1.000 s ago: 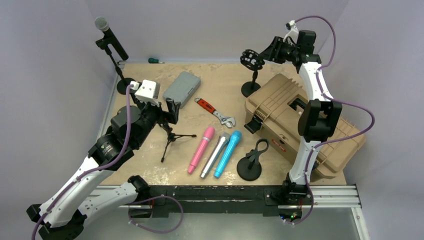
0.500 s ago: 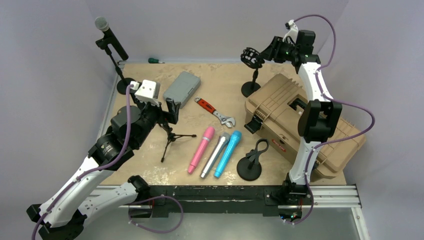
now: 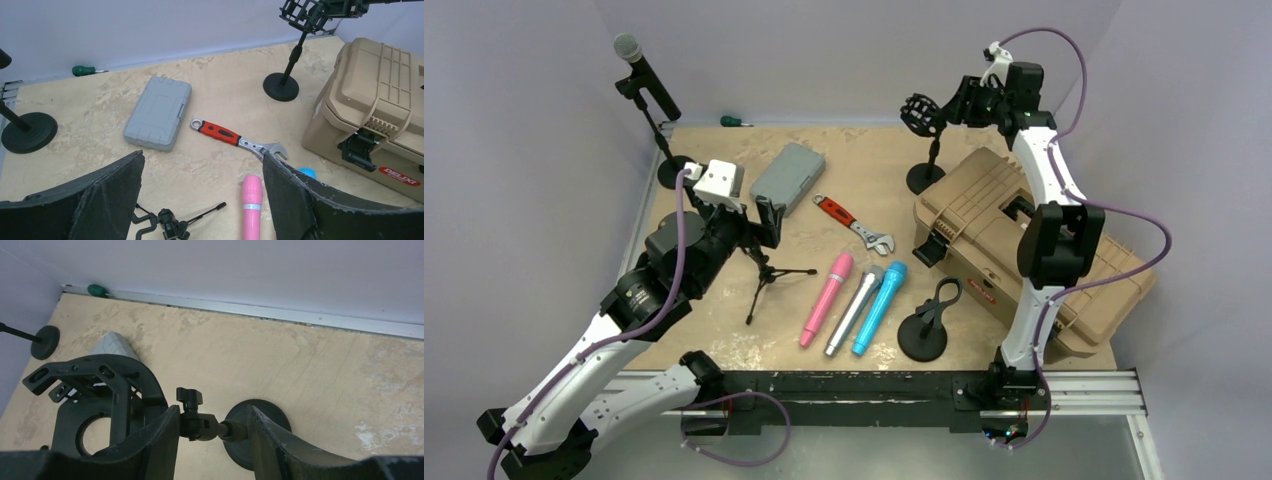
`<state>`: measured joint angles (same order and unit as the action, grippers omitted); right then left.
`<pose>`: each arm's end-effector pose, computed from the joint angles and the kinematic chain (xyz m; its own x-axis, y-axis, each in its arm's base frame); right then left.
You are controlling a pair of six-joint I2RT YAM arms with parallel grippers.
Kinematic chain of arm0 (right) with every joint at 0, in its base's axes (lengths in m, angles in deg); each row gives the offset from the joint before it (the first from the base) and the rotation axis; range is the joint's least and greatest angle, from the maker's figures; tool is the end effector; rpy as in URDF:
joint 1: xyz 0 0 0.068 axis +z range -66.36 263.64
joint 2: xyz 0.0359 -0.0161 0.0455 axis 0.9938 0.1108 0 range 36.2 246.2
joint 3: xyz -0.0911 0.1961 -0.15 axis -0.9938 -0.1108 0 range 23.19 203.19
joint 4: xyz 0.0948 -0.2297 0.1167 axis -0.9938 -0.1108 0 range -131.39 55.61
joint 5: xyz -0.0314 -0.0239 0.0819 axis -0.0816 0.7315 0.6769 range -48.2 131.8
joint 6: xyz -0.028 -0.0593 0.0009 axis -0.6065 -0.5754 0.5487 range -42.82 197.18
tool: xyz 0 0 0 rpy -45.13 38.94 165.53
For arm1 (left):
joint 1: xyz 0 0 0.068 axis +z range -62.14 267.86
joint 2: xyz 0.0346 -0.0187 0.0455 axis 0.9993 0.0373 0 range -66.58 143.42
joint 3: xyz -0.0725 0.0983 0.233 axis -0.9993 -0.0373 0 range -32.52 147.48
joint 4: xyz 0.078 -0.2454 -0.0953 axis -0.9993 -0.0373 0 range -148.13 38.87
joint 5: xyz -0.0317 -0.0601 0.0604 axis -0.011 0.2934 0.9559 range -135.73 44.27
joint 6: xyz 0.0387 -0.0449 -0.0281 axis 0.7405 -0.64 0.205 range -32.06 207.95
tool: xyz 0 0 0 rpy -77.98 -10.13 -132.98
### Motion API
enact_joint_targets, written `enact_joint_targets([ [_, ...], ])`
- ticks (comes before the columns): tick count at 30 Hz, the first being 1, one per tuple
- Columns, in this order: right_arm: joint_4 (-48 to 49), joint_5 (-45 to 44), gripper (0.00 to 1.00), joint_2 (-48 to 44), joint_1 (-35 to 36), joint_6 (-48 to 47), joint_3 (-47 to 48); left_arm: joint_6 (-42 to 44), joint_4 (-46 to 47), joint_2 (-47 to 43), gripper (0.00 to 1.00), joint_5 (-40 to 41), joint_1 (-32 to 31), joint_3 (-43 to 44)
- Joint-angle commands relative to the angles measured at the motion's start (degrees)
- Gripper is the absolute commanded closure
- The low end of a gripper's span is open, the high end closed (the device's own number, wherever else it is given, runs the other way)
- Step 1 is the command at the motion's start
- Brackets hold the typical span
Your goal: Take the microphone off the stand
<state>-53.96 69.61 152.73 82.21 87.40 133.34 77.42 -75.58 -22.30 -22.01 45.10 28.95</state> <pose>0.5055 0.0115 0.3192 -0.5010 0.1695 -0.8487 -0.3134 0.8785 0.3605 0.1522 -0.1125 0.4093 -0.1511 -0.0880 -0.9846 0.3061 0.9429 -0.1313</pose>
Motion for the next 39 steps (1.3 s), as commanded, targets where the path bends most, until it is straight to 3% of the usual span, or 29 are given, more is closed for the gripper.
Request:
enact_joint_targets([
  [1,-9.52,-11.33,0.53,3.75,0.6,-6.48,-1.59,-0.9,2.23,-0.65,0.14,-0.61,0.22,0.31],
  [19,-14.6,-24.65,0.51,6.44,5.29,-13.1,-0.75,-1.25,2.15,-2.38,0.14,-0.96,0.22,0.45],
  [27,-13.24,-20.12,0.5,5.42,5.84,-10.83,2.96,-1.47,2.21,-2.25,0.14,-1.37,0.22,0.32],
  [36,-12.84,-15.07,0.37,1.98,7.76,-4.27,17.82,0.46,2.85,0.1,0.14,1.58,0.18,-0.49],
  [39,-11.23,-15.86,0.26,-1.84,8.26,-1.73,17.16,1.66,3.62,0.79,0.14,2.93,0.22,-1.01],
])
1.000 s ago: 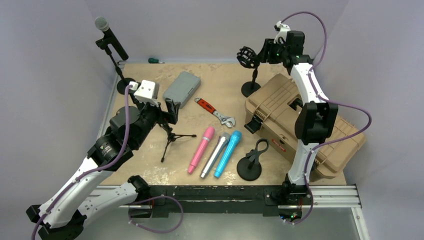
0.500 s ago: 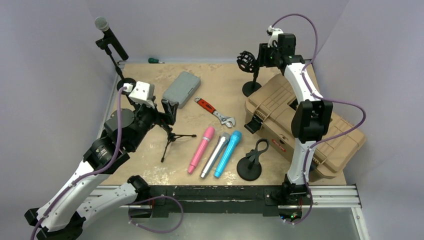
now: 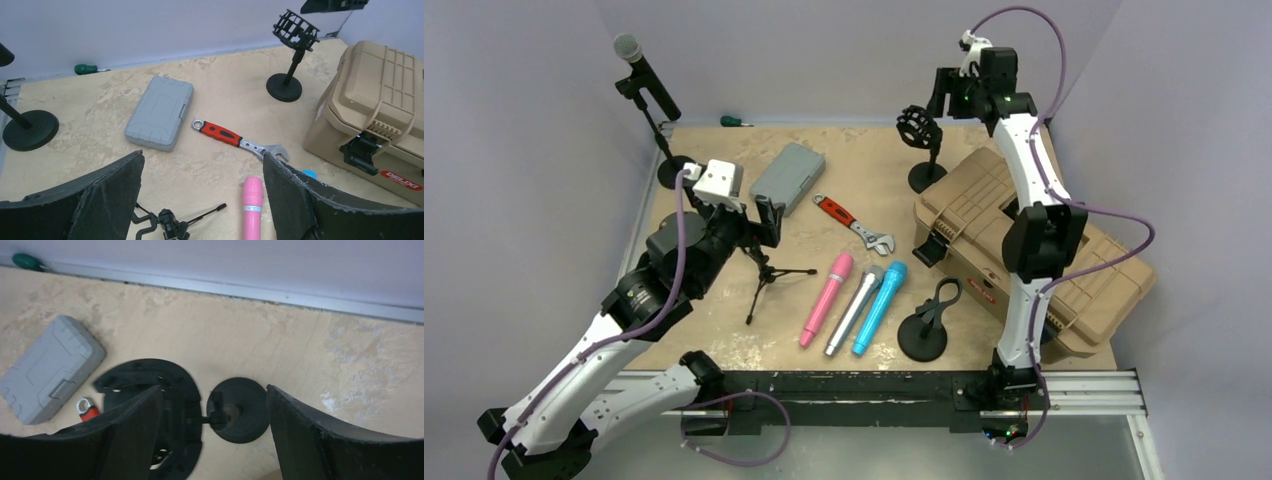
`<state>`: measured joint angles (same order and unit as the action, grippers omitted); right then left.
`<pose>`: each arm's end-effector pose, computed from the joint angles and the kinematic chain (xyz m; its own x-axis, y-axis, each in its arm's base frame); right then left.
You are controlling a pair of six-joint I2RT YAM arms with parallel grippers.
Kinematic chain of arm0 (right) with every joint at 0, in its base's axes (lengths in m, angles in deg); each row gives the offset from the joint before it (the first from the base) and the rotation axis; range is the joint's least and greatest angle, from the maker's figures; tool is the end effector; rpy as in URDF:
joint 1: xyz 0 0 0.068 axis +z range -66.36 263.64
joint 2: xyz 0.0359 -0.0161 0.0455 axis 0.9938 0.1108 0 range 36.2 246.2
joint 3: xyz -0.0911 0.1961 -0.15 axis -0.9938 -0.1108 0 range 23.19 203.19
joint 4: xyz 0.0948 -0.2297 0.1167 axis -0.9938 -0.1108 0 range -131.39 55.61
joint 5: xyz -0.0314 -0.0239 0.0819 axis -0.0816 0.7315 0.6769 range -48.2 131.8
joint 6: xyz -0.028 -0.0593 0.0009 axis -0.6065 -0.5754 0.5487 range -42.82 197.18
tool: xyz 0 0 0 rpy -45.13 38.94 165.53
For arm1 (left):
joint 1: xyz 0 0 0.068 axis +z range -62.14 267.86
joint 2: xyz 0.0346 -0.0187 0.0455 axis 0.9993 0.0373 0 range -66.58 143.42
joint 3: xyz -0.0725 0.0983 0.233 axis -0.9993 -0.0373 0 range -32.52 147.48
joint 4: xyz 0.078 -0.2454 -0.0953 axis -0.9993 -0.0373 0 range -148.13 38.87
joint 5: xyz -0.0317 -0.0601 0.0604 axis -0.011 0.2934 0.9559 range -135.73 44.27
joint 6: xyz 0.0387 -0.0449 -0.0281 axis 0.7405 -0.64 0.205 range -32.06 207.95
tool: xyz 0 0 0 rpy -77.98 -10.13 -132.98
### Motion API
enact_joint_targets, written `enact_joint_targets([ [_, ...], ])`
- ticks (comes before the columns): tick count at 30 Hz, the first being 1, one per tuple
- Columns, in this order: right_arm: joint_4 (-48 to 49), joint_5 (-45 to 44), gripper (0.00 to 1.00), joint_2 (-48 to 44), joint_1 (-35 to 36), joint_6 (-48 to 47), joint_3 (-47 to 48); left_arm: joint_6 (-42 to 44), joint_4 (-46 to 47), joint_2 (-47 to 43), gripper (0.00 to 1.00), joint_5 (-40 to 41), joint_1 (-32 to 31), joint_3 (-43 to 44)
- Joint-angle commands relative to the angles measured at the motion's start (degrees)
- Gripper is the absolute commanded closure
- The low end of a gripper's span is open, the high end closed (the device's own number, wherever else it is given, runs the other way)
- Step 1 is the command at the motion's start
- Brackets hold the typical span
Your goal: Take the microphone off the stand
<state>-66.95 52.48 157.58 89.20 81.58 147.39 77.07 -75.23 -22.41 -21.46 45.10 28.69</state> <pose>0.5129 0.0595 0.3411 -0.5118 0.0259 -0.8587 -0.2168 0.9633 0.1583 0.1524 -0.1121 0.4088 -0.1488 -0.0967 -0.9841 0.2966 0.9450 -0.1377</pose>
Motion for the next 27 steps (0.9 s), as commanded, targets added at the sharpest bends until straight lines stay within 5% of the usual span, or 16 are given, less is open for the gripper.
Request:
enact_joint_targets([
  [1,2.92,1.2,0.24,-8.47,1.57,4.98,1.72,2.6,3.65,1.09,0.13,2.9,0.22,-0.94],
  [6,12.03,-1.37,0.22,-20.67,7.31,9.11,-13.13,4.91,4.46,2.92,0.11,6.31,0.27,-0.97],
  [16,36.49,3.32,0.21,-38.11,32.59,20.61,-42.26,3.58,-0.7,9.09,0.07,9.88,1.74,7.41],
  [27,42.98,8.3,0.21,-38.42,41.17,22.67,-50.96,-2.79,-3.7,16.61,0.02,7.39,21.93,19.56],
])
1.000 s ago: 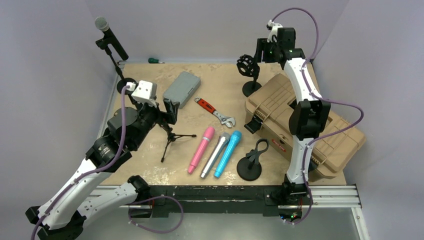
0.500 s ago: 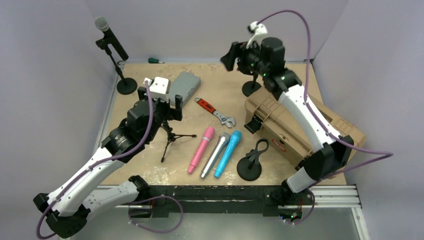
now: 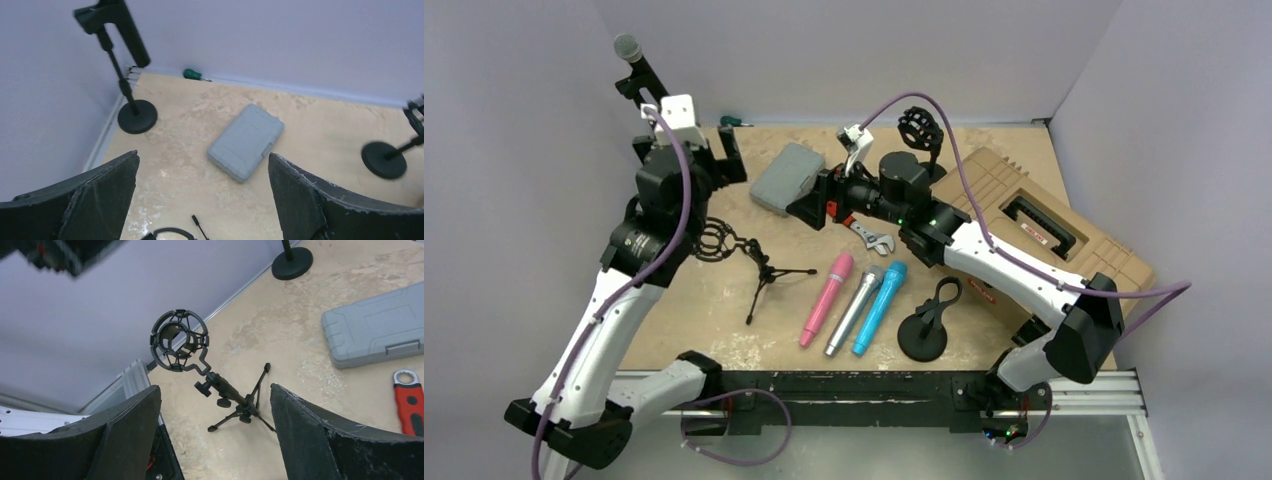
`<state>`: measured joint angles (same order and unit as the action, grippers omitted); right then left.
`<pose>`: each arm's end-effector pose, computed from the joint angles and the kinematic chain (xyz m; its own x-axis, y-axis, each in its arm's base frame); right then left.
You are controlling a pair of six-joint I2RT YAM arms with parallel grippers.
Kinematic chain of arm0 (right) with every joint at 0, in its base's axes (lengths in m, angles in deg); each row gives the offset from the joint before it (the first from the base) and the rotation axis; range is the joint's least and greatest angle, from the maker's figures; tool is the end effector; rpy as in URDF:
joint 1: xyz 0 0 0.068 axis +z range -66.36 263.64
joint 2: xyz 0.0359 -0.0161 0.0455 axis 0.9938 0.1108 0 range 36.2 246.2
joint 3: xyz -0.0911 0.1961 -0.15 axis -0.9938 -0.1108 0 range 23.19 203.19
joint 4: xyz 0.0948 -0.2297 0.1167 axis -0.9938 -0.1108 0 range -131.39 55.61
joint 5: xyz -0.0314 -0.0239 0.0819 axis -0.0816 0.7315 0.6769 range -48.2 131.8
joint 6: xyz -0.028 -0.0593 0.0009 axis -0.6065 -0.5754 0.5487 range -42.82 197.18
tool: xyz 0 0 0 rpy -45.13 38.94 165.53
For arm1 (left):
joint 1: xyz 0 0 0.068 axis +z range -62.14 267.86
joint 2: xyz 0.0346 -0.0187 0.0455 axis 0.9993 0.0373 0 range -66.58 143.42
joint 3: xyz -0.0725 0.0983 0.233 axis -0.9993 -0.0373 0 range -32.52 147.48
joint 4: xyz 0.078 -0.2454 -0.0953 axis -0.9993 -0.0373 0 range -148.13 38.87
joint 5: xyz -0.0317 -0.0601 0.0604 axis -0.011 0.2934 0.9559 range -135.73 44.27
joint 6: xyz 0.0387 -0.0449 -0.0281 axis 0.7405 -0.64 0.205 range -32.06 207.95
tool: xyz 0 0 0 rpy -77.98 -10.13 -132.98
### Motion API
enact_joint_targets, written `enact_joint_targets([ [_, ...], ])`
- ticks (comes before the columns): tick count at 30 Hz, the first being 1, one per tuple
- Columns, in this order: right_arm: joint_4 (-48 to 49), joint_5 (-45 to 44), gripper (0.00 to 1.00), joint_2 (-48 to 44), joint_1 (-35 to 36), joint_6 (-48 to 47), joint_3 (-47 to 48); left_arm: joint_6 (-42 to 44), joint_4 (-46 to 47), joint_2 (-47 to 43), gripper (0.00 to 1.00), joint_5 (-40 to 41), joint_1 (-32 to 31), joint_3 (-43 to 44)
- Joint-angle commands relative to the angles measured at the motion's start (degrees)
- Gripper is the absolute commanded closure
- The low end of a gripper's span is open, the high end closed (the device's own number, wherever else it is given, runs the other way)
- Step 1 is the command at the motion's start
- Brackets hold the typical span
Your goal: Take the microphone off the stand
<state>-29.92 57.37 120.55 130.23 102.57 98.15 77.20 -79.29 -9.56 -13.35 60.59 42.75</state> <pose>0.2535 0.2881 0.3726 -0.4321 0.1443 -0.8902 -0.7730 0.4492 0.4480 0.2124 -0.0784 0.4444 -0.1349 -0.1076 -0.9850 -0.1091 0.9897 -0.0932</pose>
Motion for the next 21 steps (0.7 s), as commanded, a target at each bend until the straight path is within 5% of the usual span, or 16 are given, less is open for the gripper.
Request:
enact_joint_targets([
  [1,6.29,3.69,0.21,-1.97,0.17,1.64,-2.46,-3.79,0.27,5.48,0.01,-1.32,8.85,7.13],
  [12,4.44,1.7,0.2,-8.37,0.18,-2.74,-7.27,-7.39,10.05,30.39,0.01,-9.99,31.0,26.64],
  [21,2.32,1.26,0.2,-10.23,0.08,-3.9,-9.15,-2.59,11.03,50.38,0.03,-17.42,35.48,48.09],
])
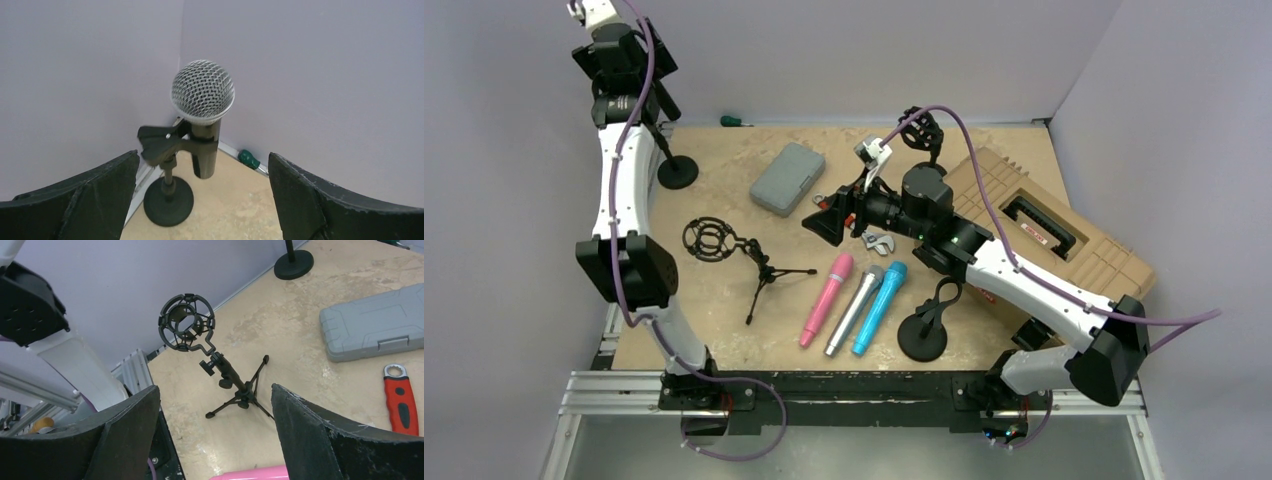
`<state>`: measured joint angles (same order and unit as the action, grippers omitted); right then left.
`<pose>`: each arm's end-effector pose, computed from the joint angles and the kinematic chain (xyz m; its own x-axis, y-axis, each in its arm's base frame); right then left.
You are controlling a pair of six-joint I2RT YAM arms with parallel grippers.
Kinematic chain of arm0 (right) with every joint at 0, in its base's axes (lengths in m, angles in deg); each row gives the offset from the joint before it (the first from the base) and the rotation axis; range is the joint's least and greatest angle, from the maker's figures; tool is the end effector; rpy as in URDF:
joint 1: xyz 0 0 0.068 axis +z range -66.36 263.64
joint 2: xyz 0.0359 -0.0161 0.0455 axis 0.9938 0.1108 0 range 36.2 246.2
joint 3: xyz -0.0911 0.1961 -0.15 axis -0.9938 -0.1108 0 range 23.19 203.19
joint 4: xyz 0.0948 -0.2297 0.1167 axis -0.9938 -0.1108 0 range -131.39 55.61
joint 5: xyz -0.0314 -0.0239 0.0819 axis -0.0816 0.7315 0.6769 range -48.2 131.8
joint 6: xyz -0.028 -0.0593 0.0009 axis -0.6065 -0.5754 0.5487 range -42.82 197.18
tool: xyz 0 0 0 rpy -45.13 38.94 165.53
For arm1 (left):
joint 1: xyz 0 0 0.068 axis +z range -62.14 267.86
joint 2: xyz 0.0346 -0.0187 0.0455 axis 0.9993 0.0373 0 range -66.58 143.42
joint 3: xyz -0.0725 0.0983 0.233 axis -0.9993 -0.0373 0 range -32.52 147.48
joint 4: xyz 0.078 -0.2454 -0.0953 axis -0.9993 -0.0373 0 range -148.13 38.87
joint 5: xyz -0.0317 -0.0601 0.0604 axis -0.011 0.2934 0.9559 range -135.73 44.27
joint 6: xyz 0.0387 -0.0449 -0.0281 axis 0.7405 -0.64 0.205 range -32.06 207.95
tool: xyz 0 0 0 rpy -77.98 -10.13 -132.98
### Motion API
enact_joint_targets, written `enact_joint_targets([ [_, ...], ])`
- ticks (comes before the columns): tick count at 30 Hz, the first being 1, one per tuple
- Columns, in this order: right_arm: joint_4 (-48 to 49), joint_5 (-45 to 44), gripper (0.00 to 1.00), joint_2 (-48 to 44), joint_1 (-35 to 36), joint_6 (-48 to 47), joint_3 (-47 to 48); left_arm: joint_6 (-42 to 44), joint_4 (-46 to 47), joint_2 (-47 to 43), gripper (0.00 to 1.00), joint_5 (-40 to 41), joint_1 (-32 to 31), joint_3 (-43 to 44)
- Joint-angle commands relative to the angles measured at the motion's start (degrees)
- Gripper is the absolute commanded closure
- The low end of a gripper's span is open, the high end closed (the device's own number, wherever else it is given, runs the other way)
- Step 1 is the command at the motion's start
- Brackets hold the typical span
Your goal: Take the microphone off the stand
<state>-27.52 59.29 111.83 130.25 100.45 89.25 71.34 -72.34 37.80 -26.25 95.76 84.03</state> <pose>0.2260 0.2616 0.3699 -0.3850 0.1412 -0.9120 -0.8134 0.4150 0.4076 0.4381 0.0782 0.4535 -0.0187 -0.2746 -0.9614 -0.4813 0.8453 -0.2320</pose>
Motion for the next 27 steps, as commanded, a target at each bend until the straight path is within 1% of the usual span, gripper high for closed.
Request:
enact_joint_targets([
  [1,-0.14,-0.85,0.2,-1.66,0.06,-1.93,-0.36,4.22,5.24,4.06,0.03,-4.92,0.34,7.3],
  [5,-0.23,-1.64,0.19,-1.28,0.06,-2.34,0.25,6.03,7.97,7.76,0.03,-2.35,0.37,9.91],
  [10,-0.95,-2.17,0.19,0.6,0.07,-2.73,1.67,6.65,9.92,11.47,0.05,4.04,0.36,11.62],
  [14,-2.85,-3.44,0.19,2.65,0.07,-3.58,3.23,7.0,13.42,14.31,0.07,2.83,0.76,12.68],
  [18,-4.44,-4.35,0.19,4.72,0.03,-3.82,4.46,7.21,17.99,16.77,0.13,3.1,0.97,12.81],
  [19,-4.8,-4.33,0.19,5.32,-0.02,-3.89,4.86,7.95,19.45,17.33,0.17,2.85,0.98,12.81],
  [20,-4.93,-4.27,0.19,5.68,-0.03,-3.92,5.13,8.51,20.17,17.99,0.24,3.04,0.98,12.78],
  [23,-4.94,-4.07,0.19,6.7,-0.03,-3.91,6.04,9.42,20.32,18.98,0.39,6.49,1.01,12.88],
  [24,-4.89,-3.93,0.19,7.06,-0.03,-3.97,6.32,9.92,21.81,19.08,0.44,7.27,1.06,12.89],
  [27,-5.19,-3.55,0.19,8.12,-0.03,-4.21,7.58,12.59,22.61,18.93,0.58,8.23,1.06,12.52],
])
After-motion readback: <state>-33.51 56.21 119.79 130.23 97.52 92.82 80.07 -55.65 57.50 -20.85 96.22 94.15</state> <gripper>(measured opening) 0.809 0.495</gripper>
